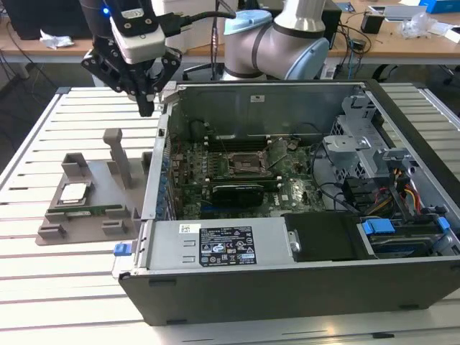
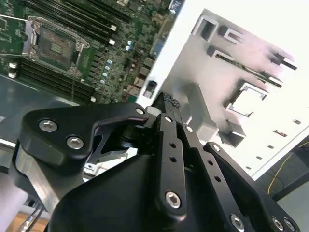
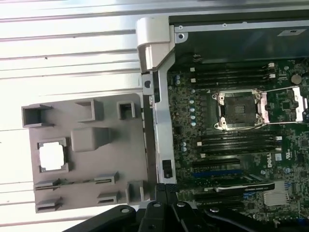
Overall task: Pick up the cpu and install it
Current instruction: 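Reach for the cpu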
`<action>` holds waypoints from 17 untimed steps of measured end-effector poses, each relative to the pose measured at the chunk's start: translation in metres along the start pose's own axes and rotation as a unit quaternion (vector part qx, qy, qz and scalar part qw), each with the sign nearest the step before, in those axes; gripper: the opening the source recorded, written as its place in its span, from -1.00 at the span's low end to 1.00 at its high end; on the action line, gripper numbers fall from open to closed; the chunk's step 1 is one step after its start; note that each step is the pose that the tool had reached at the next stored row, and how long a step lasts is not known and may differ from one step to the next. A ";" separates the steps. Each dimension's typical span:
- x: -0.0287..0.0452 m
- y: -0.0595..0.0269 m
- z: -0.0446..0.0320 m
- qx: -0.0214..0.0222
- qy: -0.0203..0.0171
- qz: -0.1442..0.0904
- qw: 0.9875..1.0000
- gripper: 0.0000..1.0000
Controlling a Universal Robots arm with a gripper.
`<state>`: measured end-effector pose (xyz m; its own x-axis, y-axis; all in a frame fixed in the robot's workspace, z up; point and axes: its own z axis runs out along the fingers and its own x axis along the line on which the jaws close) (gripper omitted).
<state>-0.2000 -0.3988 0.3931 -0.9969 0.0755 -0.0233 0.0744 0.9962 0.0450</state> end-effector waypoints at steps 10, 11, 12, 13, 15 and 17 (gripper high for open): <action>0.0327 -0.0025 -0.0008 0.000 0.000 0.000 1.000 -0.79; 0.0364 -0.0028 -0.0009 0.000 0.000 0.000 1.000 -0.79; 0.0401 -0.0030 -0.0010 0.000 0.000 0.000 1.000 -0.79; 0.0427 -0.0032 -0.0010 0.000 0.000 0.000 1.000 -0.79; 0.0463 -0.0035 -0.0011 0.000 0.000 0.000 1.000 -0.79; 0.0529 -0.0040 -0.0013 0.000 0.000 0.000 1.000 -0.79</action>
<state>-0.2531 -0.3988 0.3931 -0.9969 0.0753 -0.0233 0.0742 0.9962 0.0450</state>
